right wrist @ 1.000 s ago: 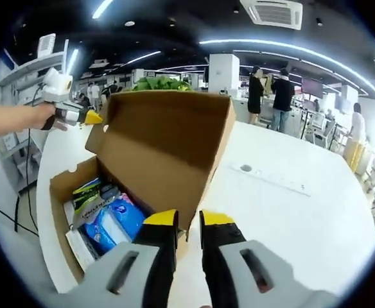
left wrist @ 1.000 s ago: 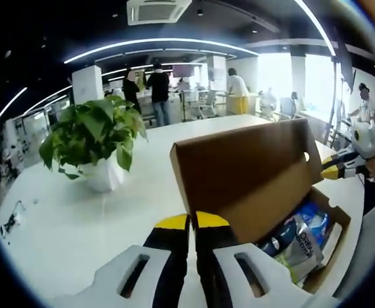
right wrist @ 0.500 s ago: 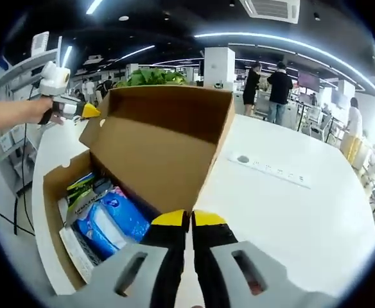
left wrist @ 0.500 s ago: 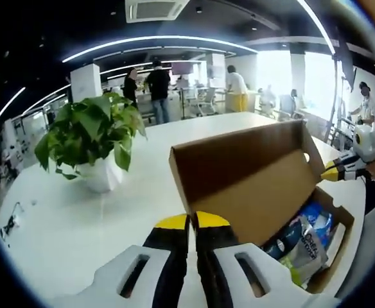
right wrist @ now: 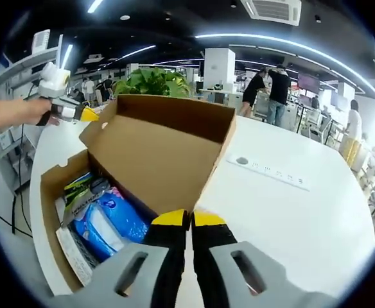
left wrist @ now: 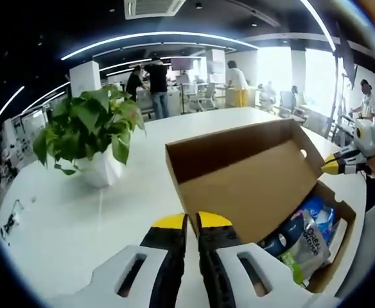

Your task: Operate the shoe box by opening the lid, removing the specified soft item, and placing it in the target area until the item is outside and the box remains undamaged.

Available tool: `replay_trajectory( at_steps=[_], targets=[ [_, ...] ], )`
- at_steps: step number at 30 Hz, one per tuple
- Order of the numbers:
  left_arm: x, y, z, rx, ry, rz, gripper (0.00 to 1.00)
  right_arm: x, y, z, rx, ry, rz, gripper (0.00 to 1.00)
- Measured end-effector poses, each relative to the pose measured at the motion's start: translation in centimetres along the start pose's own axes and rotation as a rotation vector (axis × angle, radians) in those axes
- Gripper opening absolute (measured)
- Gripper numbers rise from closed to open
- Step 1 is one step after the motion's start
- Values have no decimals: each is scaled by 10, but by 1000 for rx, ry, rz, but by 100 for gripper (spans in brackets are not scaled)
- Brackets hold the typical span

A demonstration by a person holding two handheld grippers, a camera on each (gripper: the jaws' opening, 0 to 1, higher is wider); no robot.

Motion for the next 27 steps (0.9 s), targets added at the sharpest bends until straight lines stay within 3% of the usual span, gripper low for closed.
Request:
replay_trajectory(
  at_steps=[10,27],
  targets=[
    [9,14,27,-60,44,2,2,3,-4,-1,-13,18,-12,0],
    [5,7,30,-77,33,-18,1,8,-12,1,-35,-10,-13,1]
  ],
)
Point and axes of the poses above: the point that each gripper's makers call its tool centre point, and the gripper's own axes: y roughly backward along the fingers, x roughly to its right, z roughly out of its underside, the point moved 8 cm from there along y, roughly backward along the fingers, and after that the axes turned 11 degrees about x, right-handed, at the moved point
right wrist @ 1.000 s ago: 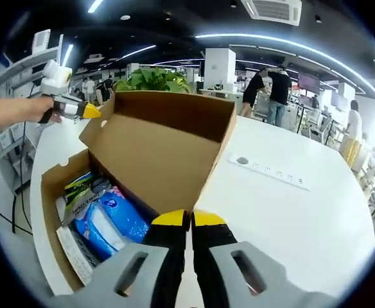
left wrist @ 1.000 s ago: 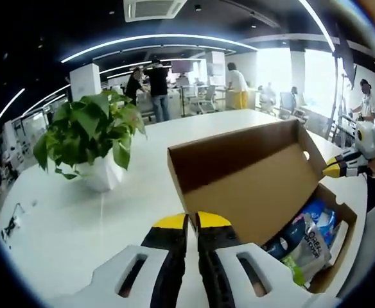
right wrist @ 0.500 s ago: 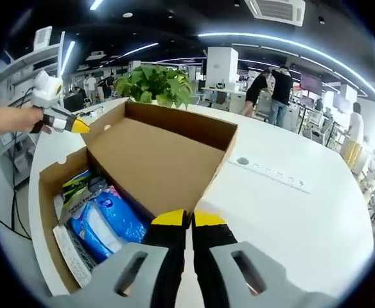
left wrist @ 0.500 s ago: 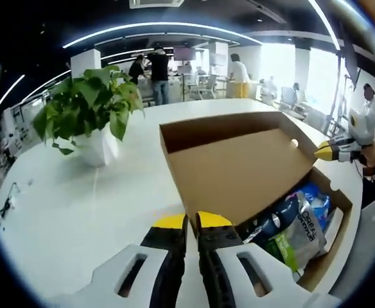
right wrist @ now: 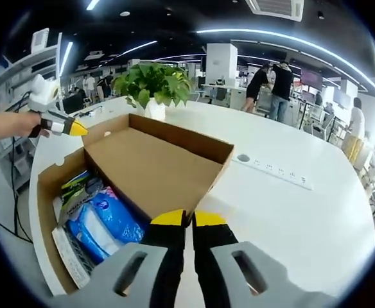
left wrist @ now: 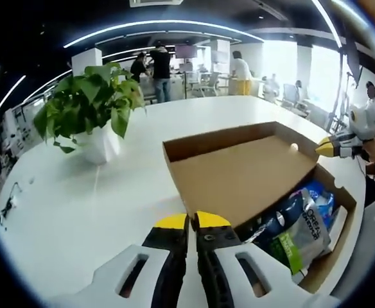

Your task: Operate the shoe box by opening the lid, removing the specified soft item, and placing it in the target area until the item is outside and the box remains undamaged.

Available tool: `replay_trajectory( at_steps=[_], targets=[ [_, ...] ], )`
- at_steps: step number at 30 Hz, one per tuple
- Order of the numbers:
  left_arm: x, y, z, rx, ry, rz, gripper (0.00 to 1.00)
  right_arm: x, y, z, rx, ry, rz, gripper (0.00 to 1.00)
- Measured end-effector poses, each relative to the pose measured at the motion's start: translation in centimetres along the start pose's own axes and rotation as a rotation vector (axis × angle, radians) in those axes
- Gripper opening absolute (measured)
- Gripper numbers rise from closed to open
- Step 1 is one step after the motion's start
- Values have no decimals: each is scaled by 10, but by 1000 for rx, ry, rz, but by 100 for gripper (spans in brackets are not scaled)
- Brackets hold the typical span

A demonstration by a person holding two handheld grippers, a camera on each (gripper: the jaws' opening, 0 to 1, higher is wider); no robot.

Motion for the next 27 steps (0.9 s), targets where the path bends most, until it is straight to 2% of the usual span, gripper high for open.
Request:
replay_trajectory(
  at_steps=[27],
  targets=[
    [-2,-13,4,-25,29,-13,1,5,-10,3,-30,-59,16,2]
  ],
)
Point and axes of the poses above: the point that each gripper's makers call its tool centre point, and the gripper's own axes: y roughly backward along the fingers, x roughly to its right, z roughly out of its underside, the point moved 8 cm from there along y, roughly backward along the fingers, and after that the axes turned 11 degrees about x, right-handed, at the moved point
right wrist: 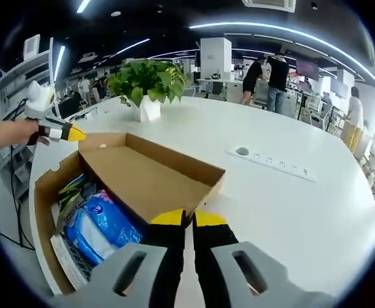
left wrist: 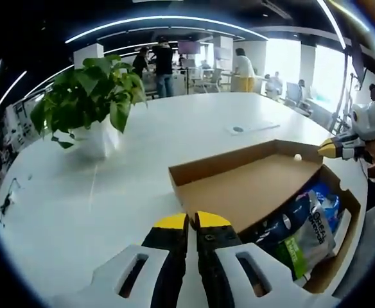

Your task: Operate the shoe box by opening the lid, removing the specified soft item, and placing it in the target area until the item is outside and the box remains undamaged.

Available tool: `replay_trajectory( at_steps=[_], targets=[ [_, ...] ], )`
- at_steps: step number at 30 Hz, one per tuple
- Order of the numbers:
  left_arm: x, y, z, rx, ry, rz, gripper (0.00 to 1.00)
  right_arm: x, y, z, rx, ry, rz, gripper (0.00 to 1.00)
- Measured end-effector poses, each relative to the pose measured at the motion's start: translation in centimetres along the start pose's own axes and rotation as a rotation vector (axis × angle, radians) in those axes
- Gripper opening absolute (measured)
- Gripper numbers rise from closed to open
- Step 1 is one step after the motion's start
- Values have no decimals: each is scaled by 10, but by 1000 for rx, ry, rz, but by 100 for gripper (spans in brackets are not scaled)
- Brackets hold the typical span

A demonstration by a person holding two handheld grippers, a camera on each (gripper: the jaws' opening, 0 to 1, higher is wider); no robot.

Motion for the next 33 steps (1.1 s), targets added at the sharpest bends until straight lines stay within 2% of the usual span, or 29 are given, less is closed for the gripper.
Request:
replay_trajectory(
  at_steps=[8,16,19,23,33],
  targets=[
    [0,-3,1,-22,13,-5,1,1,-2,1,-8,-34,6,2],
    [0,-4,-2,-62,7,-6,2,1,-2,-1,-46,-88,2,3],
    [1,-3,-3,-72,8,-8,2,2,-1,-2,-49,-81,0,4],
    [3,0,-2,-88,-3,-3,2,0,4,-3,-44,-79,-3,4],
    [9,14,1,-124,6,17,11,-9,22,-5,-38,-85,-39,12]
  ],
)
Point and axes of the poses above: the point that each gripper's makers call its tool centre point, and the gripper's own axes: y roughly backward along the fingers, x roughly to its right, z roughly out of its underside, the point moved 8 cm from there along y, roughly backward along the fingers, and after that the axes turned 11 degrees about x, right-handed, at the moved point
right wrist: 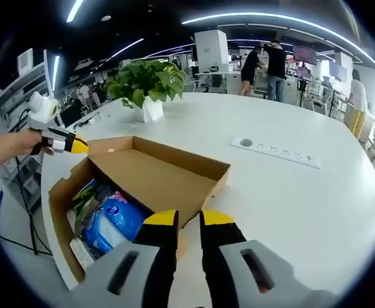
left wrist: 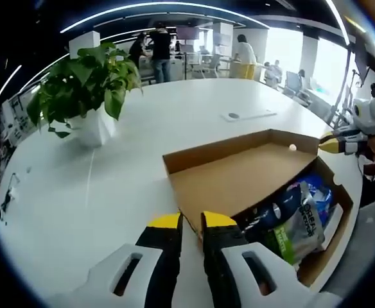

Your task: Operate the shoe box by opening the lid, removing the specified soft item, and placing it in the target area until the item is outside and the box remains undamaged.

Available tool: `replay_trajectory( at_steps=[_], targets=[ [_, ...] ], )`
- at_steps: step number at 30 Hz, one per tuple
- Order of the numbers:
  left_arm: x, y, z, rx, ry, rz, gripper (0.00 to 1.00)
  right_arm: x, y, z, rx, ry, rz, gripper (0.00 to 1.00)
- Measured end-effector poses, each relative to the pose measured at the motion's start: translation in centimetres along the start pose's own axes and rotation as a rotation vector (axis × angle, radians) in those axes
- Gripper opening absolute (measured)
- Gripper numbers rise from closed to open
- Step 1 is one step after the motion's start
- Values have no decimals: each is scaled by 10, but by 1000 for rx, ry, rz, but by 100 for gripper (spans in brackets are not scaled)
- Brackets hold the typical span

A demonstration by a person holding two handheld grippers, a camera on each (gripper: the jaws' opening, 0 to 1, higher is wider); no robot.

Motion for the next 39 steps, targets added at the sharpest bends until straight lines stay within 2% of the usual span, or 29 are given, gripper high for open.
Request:
replay_trajectory(
  at_steps=[7,17,28,39],
  targets=[
    [11,15,2,-16,15,13,18,-16,15,-2,-6,8,-74,15],
    [25,35,14,-74,30,30,20,-33,29,2,-42,0,-140,18],
    [34,58,34,-121,62,33,24,-49,29,6,-61,-18,-191,21],
    [39,78,52,-151,103,12,25,-79,17,13,-97,-39,-265,19]
  ],
)
Point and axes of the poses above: the point that each gripper's makers call its tool centre point, and the gripper's own axes: y roughly backward along the fingers, x roughly to its right, z roughly out of its underside, the point moved 8 cm from there along y, roughly backward along the fingers, and after that the axes turned 11 degrees about x, right-handed, at the moved point
